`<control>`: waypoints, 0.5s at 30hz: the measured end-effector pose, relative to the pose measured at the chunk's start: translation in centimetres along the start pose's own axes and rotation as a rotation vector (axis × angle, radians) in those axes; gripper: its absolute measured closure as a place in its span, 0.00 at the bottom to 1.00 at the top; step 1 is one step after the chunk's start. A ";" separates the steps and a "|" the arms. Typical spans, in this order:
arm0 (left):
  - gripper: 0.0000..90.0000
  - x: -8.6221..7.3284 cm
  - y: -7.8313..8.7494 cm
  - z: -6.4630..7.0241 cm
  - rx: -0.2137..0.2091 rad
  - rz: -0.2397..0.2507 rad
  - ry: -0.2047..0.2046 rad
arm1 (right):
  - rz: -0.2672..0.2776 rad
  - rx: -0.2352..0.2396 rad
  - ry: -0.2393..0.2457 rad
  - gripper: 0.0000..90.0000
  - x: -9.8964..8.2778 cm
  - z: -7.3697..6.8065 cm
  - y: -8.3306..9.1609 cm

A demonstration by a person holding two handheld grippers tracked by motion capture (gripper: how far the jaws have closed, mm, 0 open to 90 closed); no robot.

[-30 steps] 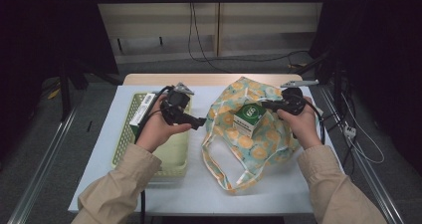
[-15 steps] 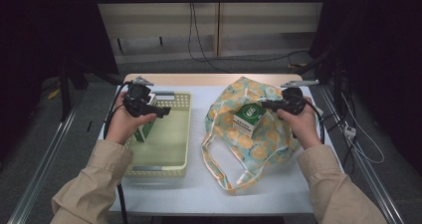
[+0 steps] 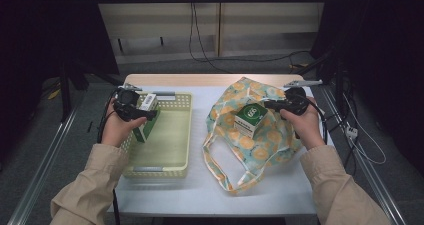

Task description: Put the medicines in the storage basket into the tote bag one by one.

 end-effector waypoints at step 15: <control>0.70 1.3 1.8 2.4 -0.091 0.007 0.072 | 0.004 -0.007 0.000 1.00 0.0 0.1 0.4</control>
Point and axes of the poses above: each handheld gripper's, and its own axes: y roughly backward along the jaws, x roughly out of its top, z roughly to its right, the point moved 4 cm from there along -y, roughly forward along the jaws, and after that the axes turned 4 degrees about -x, right-handed, at the moved point
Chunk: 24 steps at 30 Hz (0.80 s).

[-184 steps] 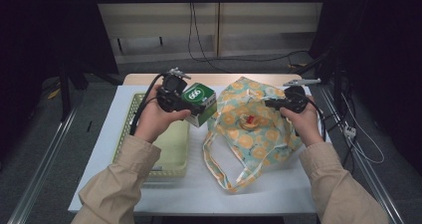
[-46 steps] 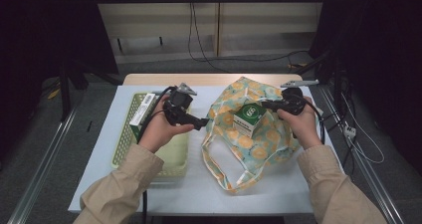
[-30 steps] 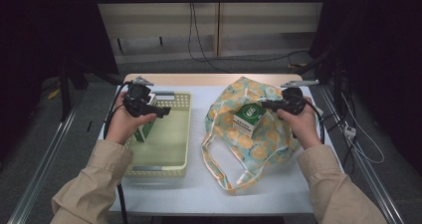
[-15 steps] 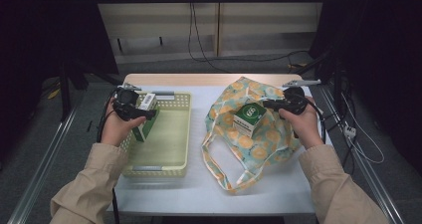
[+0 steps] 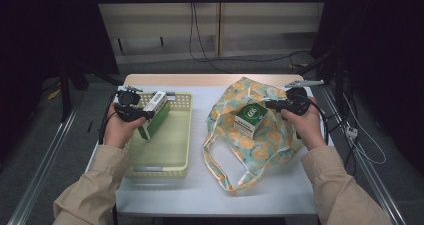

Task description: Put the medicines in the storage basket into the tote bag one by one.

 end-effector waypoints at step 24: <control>0.70 4.7 -4.2 22.0 -0.438 0.016 -0.369 | 0.018 0.000 -0.004 1.00 0.4 0.2 0.8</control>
Point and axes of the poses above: each handheld gripper's, and its own axes: y roughly backward along the jaws, x roughly out of its top, z roughly to its right, the point moved 4 cm from there along -y, roughly forward along the jaws, and after that the axes turned 4 degrees about -x, right-handed, at the moved point
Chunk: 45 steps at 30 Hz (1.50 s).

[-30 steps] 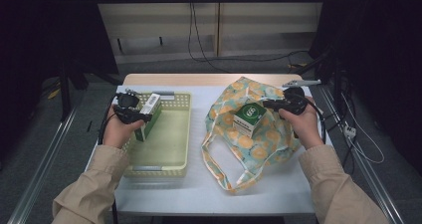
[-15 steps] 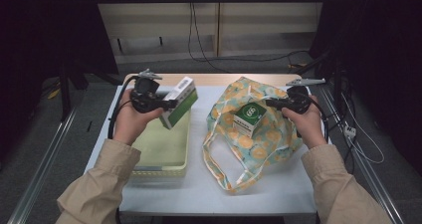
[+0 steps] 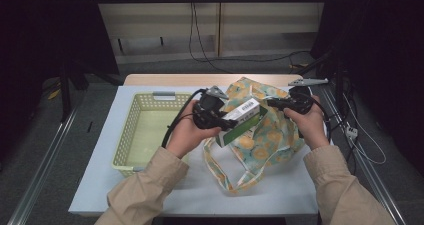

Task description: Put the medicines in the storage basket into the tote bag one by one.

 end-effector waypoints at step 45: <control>0.17 0.6 -9.6 0.4 0.074 0.068 0.054 | 0.007 -0.005 -0.007 1.00 0.2 0.3 0.5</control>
Point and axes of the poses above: each handheld gripper's, and its own axes: y roughly backward along the jaws, x roughly out of its top, z roughly to its right, the point moved 4 cm from there along -y, roughly forward along the jaws, and after that the axes turned 4 degrees about -x, right-handed, at the moved point
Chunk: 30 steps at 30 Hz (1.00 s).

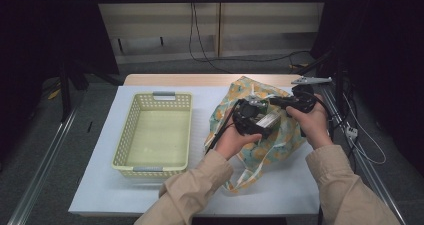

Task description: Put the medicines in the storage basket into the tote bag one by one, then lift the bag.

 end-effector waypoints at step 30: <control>0.36 -9.3 0.3 -3.0 0.194 -0.120 0.217 | -0.011 0.002 0.011 1.00 -1.0 -0.6 -0.3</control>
Point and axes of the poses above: each handheld gripper's, and its own axes: y roughly backward along the jaws, x roughly out of its top, z roughly to its right, the point moved 4 cm from there along -y, roughly forward along the jaws, and after that the axes turned 4 degrees about -x, right-handed, at the moved point
